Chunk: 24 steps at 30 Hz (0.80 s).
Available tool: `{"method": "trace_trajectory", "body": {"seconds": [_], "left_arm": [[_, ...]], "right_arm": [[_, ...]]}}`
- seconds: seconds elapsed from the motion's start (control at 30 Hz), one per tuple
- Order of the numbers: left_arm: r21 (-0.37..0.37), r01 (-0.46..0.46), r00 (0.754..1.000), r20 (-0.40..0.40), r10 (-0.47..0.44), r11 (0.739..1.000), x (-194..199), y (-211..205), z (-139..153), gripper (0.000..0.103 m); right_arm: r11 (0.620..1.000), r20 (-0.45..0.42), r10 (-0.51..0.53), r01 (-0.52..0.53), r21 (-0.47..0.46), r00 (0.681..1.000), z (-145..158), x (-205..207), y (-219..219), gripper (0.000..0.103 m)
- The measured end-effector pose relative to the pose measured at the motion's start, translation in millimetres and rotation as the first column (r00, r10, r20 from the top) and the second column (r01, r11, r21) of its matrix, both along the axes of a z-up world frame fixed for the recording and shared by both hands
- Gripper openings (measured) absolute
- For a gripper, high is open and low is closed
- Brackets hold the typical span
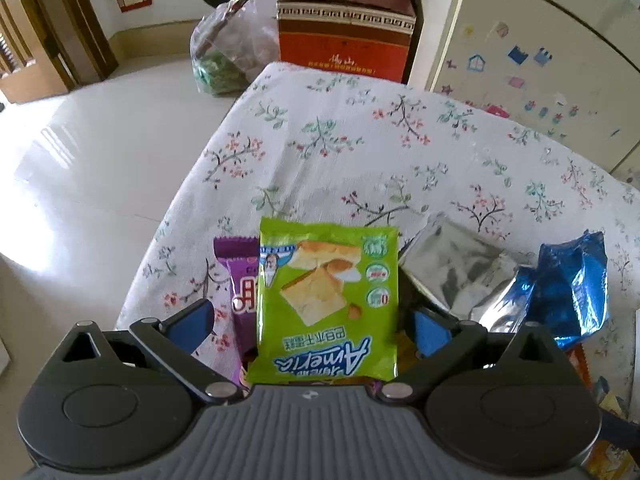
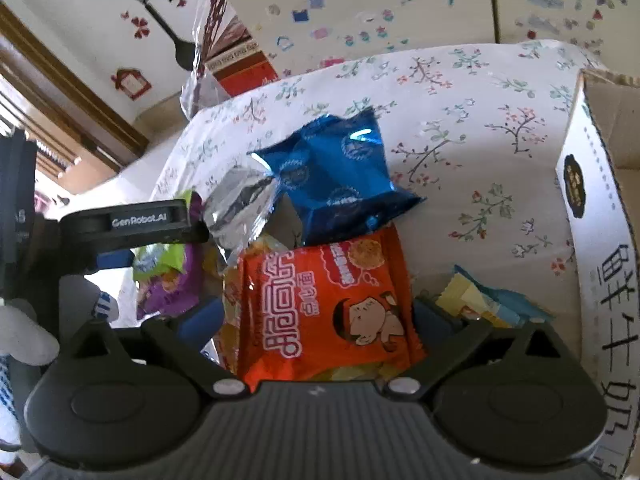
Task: Organize snacks
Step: 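Grasp the green cracker packet with the left gripper while the right gripper grasps the red-orange packet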
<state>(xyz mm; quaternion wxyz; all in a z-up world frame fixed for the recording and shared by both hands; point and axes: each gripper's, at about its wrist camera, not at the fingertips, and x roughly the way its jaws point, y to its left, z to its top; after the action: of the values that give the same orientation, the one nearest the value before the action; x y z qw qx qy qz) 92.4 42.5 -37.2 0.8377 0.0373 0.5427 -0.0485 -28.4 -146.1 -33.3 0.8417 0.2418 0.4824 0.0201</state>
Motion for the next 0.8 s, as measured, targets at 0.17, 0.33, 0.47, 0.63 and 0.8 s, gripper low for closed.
{"method": "trace_trajectory", "body": {"seconds": [0.17,0.33,0.47,0.63,0.8], "left_arm": [[0.008,0.022,1.0,-0.013,-0.021,1.0,-2.6,-1.7,-4.2,0.089],[0.011,0.029,1.0,-0.004,-0.029,1.0,-5.8,-0.3,0.9,0.079],[0.004,-0.002,1.0,-0.012,0.002,1.0,-6.4,4.7,4.7,0.078],[-0.015,-0.017,1.0,-0.003,0.017,1.0,-9.2,9.9,13.4,0.078],[-0.033,-0.022,1.0,0.015,0.023,0.999,-14.5,13.9,27.5,0.078]], "right_arm": [[0.998,-0.009,0.047,-0.047,-0.046,0.999,-0.6,0.1,9.4,0.099],[0.996,0.005,0.058,-0.057,-0.074,0.998,3.2,-3.6,12.2,0.086],[0.997,0.017,0.04,-0.039,-0.062,0.999,8.0,-5.1,9.3,0.078],[0.999,0.037,0.029,-0.028,-0.045,0.999,14.7,-7.2,6.9,0.077],[1.0,0.069,0.019,-0.018,-0.014,0.997,27.2,-10.5,5.3,0.077]]}}
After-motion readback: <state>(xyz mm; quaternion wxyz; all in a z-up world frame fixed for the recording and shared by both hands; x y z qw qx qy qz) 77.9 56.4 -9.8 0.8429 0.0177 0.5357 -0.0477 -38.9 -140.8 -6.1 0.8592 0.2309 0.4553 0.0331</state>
